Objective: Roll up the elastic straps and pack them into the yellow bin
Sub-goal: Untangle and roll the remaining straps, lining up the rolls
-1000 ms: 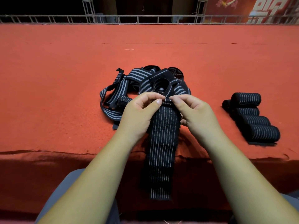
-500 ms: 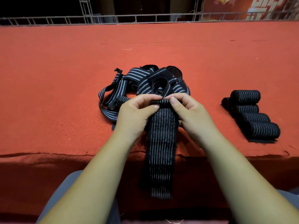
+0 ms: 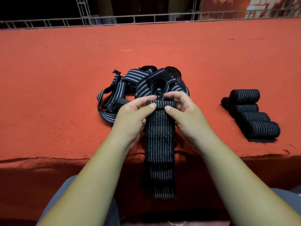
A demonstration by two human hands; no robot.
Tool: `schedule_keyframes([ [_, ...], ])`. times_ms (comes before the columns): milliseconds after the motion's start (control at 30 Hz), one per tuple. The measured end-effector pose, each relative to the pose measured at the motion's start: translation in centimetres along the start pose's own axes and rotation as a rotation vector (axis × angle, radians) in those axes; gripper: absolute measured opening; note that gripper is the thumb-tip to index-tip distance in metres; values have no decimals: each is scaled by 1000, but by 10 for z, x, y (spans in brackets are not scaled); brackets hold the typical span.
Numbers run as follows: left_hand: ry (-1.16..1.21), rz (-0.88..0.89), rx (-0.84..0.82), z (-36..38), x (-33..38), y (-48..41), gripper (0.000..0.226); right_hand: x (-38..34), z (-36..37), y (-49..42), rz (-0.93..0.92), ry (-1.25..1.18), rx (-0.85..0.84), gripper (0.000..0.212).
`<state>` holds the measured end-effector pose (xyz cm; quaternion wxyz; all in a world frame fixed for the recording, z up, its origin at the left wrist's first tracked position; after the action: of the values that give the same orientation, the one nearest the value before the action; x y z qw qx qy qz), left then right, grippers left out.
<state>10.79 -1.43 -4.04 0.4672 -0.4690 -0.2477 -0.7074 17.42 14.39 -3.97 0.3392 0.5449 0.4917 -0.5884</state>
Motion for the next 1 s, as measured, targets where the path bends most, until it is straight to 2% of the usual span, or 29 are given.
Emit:
schedule_keyframes([
  [67,-33,37,30,-2,2,0,29,1,1,-1,15,20,11,27],
  [167,-133,110,47,-5,4,0,31,1,-2,0,25,178,72,12],
  [267,-250,163,41,-3,7,1,31,-1,-6,-1,9,336,127,29],
  [367,-297,163,45,-1,7,3,28,-4,-7,-1,-31,345,155,27],
  [467,-362,163,83,-3,7,1,15,-7,-8,-1,-62,285,190,23],
  [500,-369,150,97,-3,7,1,17,-8,-8,-1,-69,269,197,23],
  [567,-369,140,120,-3,7,2,23,-9,-6,-1,-68,234,178,23],
  [700,-293,163,135,-5,7,0,14,1,-3,-4,-3,135,137,21],
  [867,-189,160,172,-9,4,-1,26,2,-4,-5,-11,268,111,27],
  [1000,-209,206,141,-8,7,0,27,5,-3,-5,23,289,94,36],
])
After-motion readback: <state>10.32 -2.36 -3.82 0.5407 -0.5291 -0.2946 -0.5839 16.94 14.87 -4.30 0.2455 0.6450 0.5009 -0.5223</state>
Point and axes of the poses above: each hand's wrist, its own y-axis away from the middle knuckle, its own z-axis out of the palm, x = y × z, the point moved 5 cm from there along -y, towards the middle knuckle, and after that the axes turned 9 degrees about y, right-handed, at the moved point
